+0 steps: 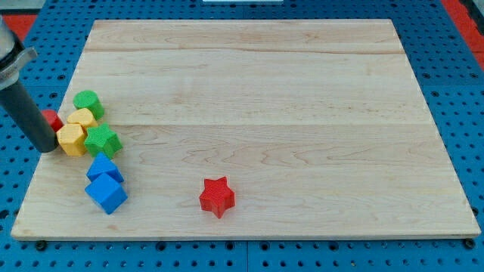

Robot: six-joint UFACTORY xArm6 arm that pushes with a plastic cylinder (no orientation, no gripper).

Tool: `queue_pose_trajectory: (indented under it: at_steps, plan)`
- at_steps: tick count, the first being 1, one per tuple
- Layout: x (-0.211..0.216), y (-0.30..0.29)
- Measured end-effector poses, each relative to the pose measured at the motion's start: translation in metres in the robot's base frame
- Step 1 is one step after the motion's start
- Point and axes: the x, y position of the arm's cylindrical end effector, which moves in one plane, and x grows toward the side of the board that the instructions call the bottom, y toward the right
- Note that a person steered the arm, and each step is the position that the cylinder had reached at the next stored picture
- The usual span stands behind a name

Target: Move arm to the right of red star

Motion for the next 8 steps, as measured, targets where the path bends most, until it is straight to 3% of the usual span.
queue_pose_trajectory:
  at_steps: [2, 4, 5, 8]
  plan:
    - [0.015, 0.012]
    - [0.084, 0.015]
    - [0.122, 0.047]
    - [0.133, 0.184]
